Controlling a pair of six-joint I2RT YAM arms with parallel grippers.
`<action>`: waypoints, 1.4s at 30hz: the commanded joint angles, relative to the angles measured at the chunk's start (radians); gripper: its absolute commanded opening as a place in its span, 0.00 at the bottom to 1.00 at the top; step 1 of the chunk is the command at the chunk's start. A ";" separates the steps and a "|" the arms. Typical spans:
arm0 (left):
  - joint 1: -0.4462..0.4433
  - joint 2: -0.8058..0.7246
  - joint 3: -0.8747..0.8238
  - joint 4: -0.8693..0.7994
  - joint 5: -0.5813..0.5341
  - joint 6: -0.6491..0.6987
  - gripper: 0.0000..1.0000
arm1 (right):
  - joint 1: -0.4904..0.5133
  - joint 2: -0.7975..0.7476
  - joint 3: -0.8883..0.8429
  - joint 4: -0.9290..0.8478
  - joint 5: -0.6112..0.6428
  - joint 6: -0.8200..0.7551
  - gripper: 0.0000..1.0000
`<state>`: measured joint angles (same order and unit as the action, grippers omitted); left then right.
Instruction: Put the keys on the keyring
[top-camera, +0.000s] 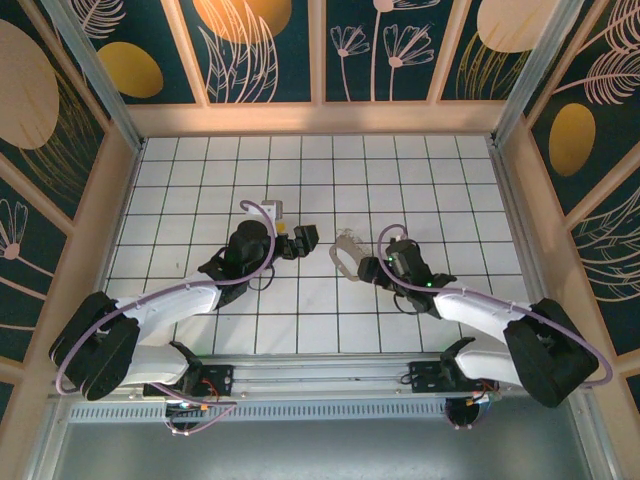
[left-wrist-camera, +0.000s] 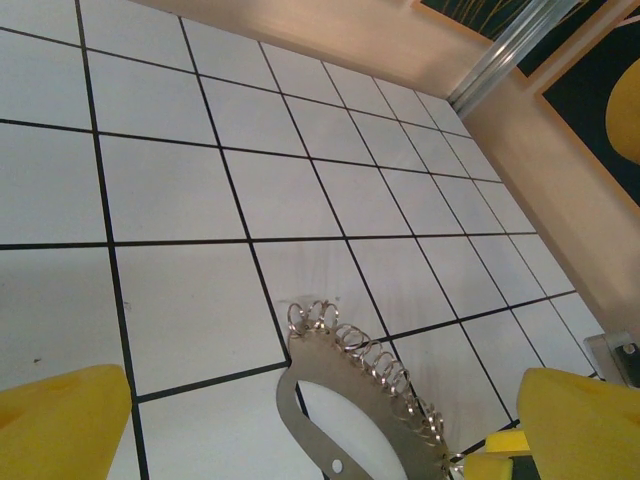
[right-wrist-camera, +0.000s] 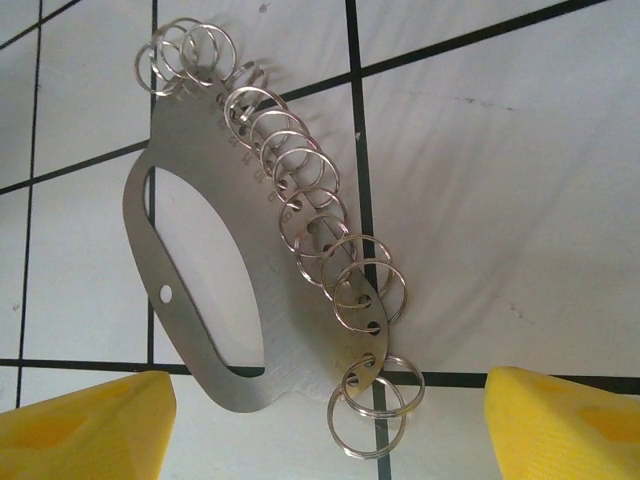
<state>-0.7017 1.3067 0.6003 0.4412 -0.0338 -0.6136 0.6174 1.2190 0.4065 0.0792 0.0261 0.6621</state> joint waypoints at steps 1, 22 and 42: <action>-0.007 0.003 0.017 0.003 0.008 0.014 0.99 | 0.013 0.038 0.002 0.039 0.006 0.013 0.81; -0.007 0.003 0.000 0.016 0.003 0.012 0.99 | 0.064 0.103 0.068 0.074 -0.006 0.008 0.79; -0.007 -0.007 -0.009 0.014 0.002 0.011 0.99 | 0.110 0.038 0.102 -0.024 0.066 -0.022 0.77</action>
<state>-0.7017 1.3067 0.6003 0.4416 -0.0341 -0.6140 0.7097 1.3083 0.4938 0.1101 0.0387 0.6598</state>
